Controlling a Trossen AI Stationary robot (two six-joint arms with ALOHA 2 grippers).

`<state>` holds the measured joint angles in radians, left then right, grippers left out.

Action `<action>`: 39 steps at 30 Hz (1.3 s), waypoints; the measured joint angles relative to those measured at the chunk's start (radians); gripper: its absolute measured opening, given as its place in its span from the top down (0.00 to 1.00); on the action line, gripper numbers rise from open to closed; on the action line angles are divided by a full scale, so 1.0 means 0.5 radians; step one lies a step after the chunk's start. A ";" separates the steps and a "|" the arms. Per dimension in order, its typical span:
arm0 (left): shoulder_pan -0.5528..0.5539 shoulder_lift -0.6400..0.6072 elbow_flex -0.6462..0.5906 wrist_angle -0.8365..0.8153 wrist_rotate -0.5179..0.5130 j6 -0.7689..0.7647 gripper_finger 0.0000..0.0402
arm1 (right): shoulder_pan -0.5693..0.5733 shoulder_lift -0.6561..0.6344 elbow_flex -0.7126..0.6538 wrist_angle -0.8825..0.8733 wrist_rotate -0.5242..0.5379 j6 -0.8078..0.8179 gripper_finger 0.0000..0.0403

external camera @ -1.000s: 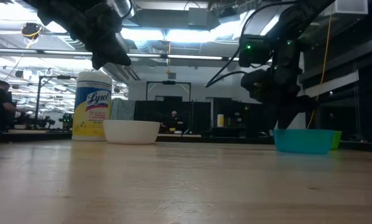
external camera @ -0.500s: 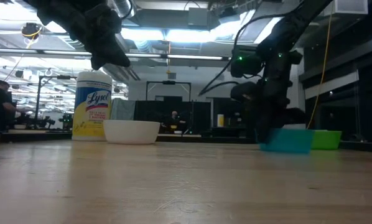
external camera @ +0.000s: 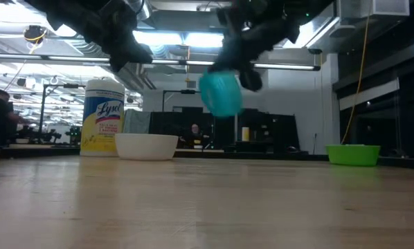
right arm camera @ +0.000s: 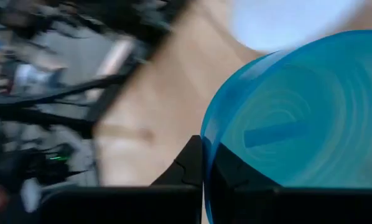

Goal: Nest bowls inside each other
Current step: Stack the light blue bowl on top of the white bowl

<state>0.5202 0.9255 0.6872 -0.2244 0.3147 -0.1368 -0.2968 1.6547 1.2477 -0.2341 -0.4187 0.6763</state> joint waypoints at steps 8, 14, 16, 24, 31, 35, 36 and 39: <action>0.298 -0.001 0.000 0.042 0.467 0.105 0.99 | 0.056 0.022 0.121 0.530 -0.754 0.088 1.00; 0.526 0.026 -0.001 0.275 1.084 0.058 1.00 | 0.154 0.034 0.123 1.113 -1.173 0.259 1.00; 0.586 0.061 -0.002 0.451 1.335 -0.064 1.00 | 0.168 0.060 0.124 1.300 -1.238 0.361 1.00; 0.582 0.334 -0.001 1.526 1.952 -0.830 1.00 | 0.169 0.215 0.197 1.632 -1.323 0.482 1.00; 0.394 0.488 0.037 1.737 1.989 -0.957 1.00 | 0.170 0.317 0.531 1.662 -1.350 0.464 1.00; 0.285 0.521 0.059 1.922 1.892 -1.010 1.00 | 0.171 0.336 0.632 1.657 -1.365 0.466 1.00; 0.273 0.519 0.071 1.944 1.856 -1.029 1.00 | 0.175 0.337 0.635 1.655 -1.369 0.472 1.00; 0.273 0.521 0.108 1.946 1.837 -1.076 1.00 | 0.188 0.340 0.635 1.626 -1.375 0.481 1.00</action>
<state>0.6565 1.1858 0.7415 0.7484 1.2331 -0.6746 -0.2027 1.8248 1.5654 0.5787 -1.1061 0.9166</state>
